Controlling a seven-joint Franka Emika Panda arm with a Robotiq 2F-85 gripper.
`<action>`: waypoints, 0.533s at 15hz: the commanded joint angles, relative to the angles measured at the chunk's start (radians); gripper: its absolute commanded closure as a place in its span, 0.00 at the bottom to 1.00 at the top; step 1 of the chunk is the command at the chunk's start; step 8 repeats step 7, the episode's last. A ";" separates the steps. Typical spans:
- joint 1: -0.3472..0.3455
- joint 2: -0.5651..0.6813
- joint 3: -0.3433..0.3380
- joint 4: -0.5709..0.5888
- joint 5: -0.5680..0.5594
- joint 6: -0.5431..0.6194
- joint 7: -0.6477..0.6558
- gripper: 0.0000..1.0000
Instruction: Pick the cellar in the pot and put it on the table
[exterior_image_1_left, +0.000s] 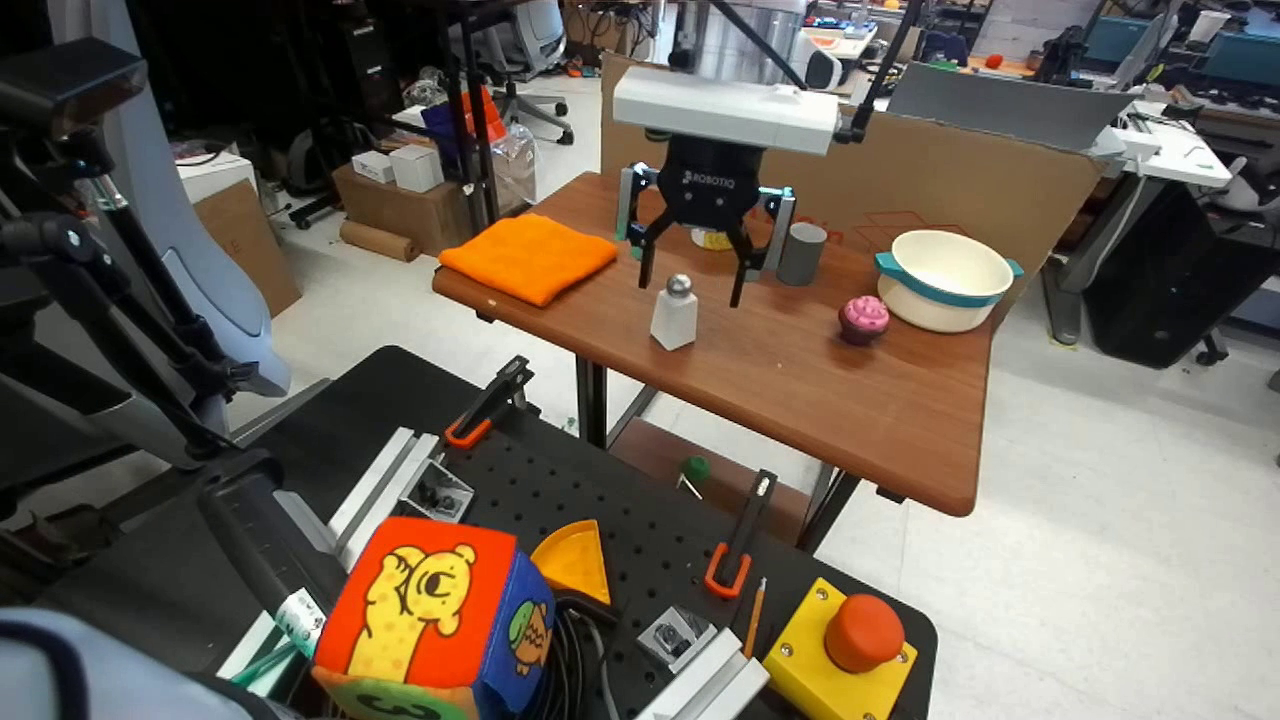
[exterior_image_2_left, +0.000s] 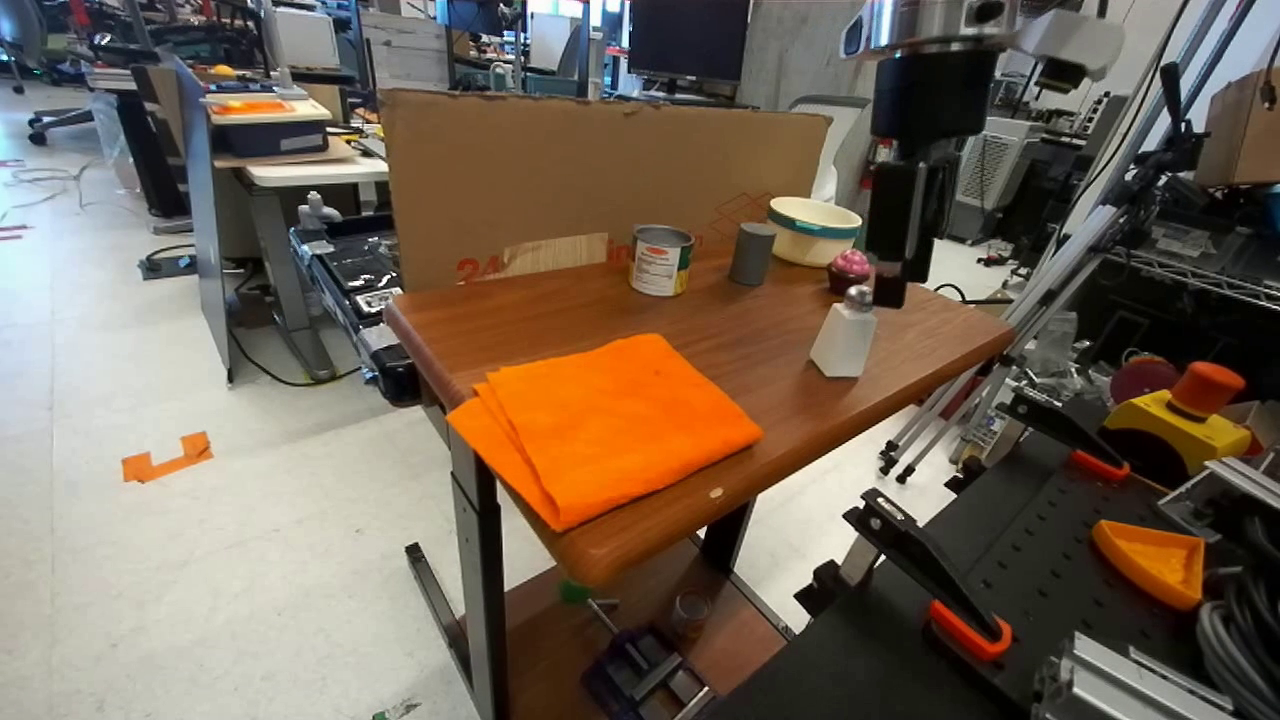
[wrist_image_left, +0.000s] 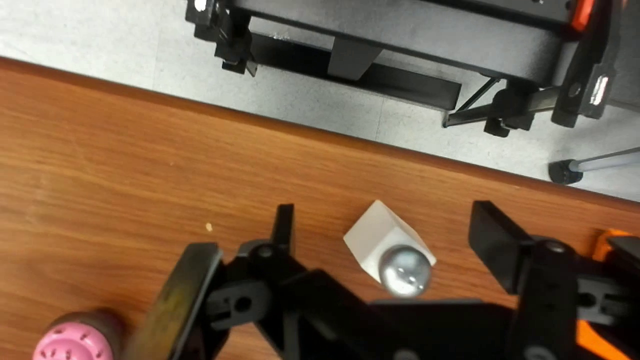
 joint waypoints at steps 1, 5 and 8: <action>-0.027 -0.067 -0.026 -0.003 0.023 -0.078 0.061 0.00; -0.051 -0.083 -0.047 0.056 0.034 -0.163 0.044 0.00; -0.058 -0.105 -0.052 0.068 0.037 -0.189 0.044 0.00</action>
